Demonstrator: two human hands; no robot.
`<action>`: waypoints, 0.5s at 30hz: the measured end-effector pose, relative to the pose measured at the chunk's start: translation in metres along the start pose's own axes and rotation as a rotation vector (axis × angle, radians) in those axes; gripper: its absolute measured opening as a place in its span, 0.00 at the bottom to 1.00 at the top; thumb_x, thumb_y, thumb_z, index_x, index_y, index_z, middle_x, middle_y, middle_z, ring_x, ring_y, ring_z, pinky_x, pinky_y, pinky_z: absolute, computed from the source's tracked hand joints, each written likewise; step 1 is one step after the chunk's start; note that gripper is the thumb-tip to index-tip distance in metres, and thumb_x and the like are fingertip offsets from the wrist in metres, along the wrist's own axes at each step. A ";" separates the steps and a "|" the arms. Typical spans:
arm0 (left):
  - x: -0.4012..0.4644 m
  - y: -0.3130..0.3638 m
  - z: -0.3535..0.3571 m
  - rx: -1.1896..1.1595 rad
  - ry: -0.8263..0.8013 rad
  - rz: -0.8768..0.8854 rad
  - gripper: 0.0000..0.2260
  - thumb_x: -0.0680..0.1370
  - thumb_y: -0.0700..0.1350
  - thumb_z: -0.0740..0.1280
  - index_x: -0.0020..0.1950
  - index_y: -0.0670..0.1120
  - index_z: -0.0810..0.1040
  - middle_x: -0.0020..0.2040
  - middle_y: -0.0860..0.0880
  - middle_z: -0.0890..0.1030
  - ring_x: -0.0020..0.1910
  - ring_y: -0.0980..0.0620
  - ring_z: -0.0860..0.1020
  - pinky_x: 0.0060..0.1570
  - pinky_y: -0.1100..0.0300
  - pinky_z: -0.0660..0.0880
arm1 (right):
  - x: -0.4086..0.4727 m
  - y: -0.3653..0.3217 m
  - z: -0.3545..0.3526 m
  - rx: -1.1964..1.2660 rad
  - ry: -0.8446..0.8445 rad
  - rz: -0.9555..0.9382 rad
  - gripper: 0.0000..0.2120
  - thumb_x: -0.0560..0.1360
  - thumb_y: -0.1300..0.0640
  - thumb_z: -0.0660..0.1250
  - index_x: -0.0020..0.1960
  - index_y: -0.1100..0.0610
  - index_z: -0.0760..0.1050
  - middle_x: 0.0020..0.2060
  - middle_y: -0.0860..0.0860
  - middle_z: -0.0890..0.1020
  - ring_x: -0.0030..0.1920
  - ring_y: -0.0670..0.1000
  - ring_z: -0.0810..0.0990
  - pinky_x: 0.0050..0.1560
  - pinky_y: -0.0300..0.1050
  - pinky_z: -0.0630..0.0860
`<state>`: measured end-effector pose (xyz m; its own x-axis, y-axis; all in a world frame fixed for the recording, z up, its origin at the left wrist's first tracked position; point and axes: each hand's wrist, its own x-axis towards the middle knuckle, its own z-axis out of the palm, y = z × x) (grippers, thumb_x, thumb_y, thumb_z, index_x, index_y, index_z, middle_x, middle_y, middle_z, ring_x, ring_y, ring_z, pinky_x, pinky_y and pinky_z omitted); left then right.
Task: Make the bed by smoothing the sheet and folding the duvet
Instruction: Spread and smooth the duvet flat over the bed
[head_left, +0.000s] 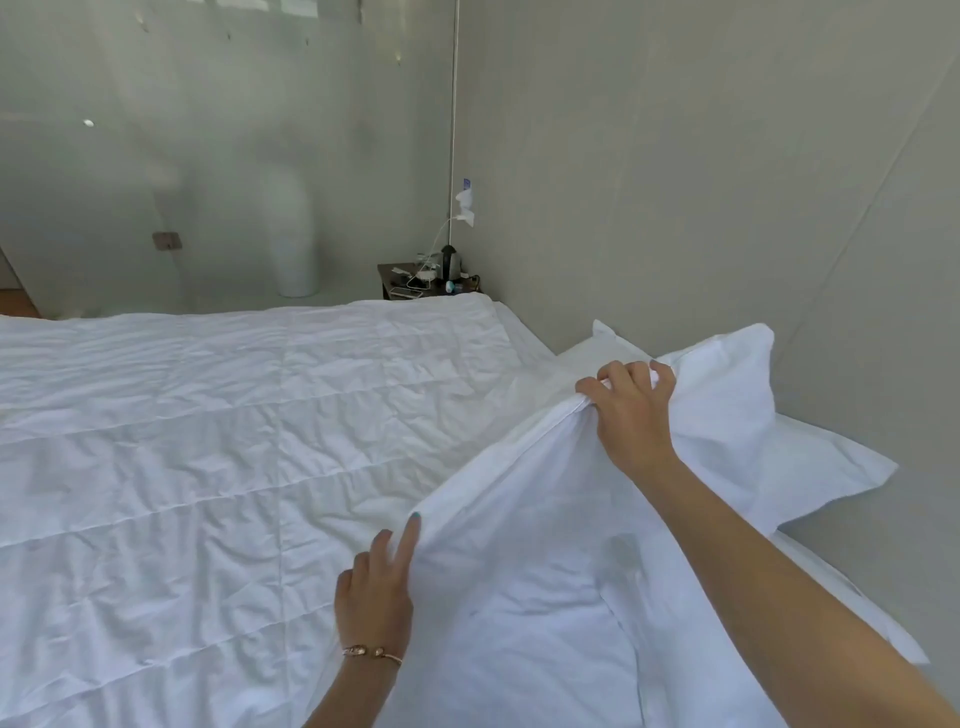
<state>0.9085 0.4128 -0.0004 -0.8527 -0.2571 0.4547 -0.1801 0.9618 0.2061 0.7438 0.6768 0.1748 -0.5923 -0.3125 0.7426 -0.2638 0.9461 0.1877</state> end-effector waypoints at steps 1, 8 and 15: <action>0.000 -0.021 0.003 0.003 -0.006 -0.103 0.37 0.60 0.24 0.68 0.66 0.48 0.75 0.45 0.43 0.80 0.31 0.42 0.76 0.30 0.51 0.72 | 0.006 -0.004 0.002 -0.011 0.005 0.021 0.24 0.56 0.76 0.68 0.41 0.49 0.80 0.40 0.50 0.77 0.40 0.56 0.76 0.61 0.56 0.59; 0.041 -0.054 0.005 -0.334 -0.165 -0.674 0.17 0.75 0.32 0.57 0.60 0.47 0.73 0.53 0.46 0.76 0.37 0.41 0.77 0.29 0.57 0.65 | 0.046 -0.028 0.035 -0.057 0.075 0.025 0.24 0.56 0.75 0.69 0.42 0.49 0.81 0.42 0.52 0.78 0.43 0.58 0.75 0.61 0.57 0.57; 0.226 -0.112 -0.041 -0.168 0.338 0.185 0.23 0.69 0.64 0.64 0.59 0.54 0.77 0.41 0.50 0.80 0.28 0.45 0.79 0.22 0.60 0.70 | 0.093 -0.036 0.121 -0.016 0.205 -0.010 0.20 0.61 0.70 0.63 0.41 0.47 0.81 0.42 0.53 0.77 0.43 0.56 0.69 0.59 0.56 0.59</action>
<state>0.7560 0.2428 0.1152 -0.6490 -0.1243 0.7506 0.0676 0.9732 0.2196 0.6062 0.6039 0.1594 -0.4221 -0.2994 0.8557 -0.2561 0.9448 0.2043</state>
